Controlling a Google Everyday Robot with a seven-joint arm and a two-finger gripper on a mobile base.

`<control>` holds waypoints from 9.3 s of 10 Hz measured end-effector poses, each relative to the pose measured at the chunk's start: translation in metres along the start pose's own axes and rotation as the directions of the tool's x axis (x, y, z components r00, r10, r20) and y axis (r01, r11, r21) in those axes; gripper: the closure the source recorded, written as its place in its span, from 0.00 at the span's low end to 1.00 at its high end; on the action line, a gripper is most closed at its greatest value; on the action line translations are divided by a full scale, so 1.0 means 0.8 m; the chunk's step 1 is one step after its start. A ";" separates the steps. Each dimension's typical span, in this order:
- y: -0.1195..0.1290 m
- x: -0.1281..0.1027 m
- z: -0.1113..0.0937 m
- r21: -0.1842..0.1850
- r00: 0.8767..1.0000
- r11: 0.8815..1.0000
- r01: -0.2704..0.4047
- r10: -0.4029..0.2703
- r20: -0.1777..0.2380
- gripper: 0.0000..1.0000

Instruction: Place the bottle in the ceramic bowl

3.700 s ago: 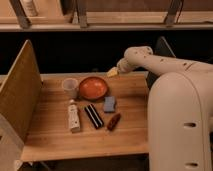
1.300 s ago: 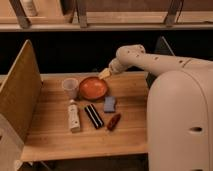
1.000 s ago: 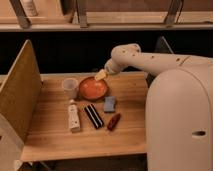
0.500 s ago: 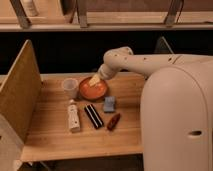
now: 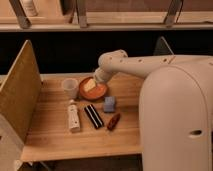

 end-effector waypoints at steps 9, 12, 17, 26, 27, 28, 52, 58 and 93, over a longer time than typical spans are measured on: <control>0.115 0.022 0.039 -0.177 0.995 0.983 0.047 -0.061 -0.076 0.20; 0.116 0.024 0.049 -0.182 0.994 0.982 0.042 -0.059 -0.091 0.20; 0.149 0.022 0.122 -0.297 0.985 0.955 -0.012 -0.039 -0.166 0.20; 0.168 0.032 0.180 -0.350 0.951 0.937 -0.003 -0.106 -0.291 0.20; 0.169 0.038 0.182 -0.351 0.945 0.936 -0.009 -0.107 -0.308 0.20; 0.170 0.043 0.184 -0.352 0.941 0.936 -0.016 -0.105 -0.322 0.20; 0.233 -0.056 0.121 -0.355 0.949 0.887 0.296 -0.316 -0.001 1.00; 0.097 -0.076 -0.010 -0.115 0.962 0.975 0.188 -0.160 0.221 1.00; -0.095 -0.108 0.024 -0.216 0.914 0.975 -0.048 0.130 0.385 0.41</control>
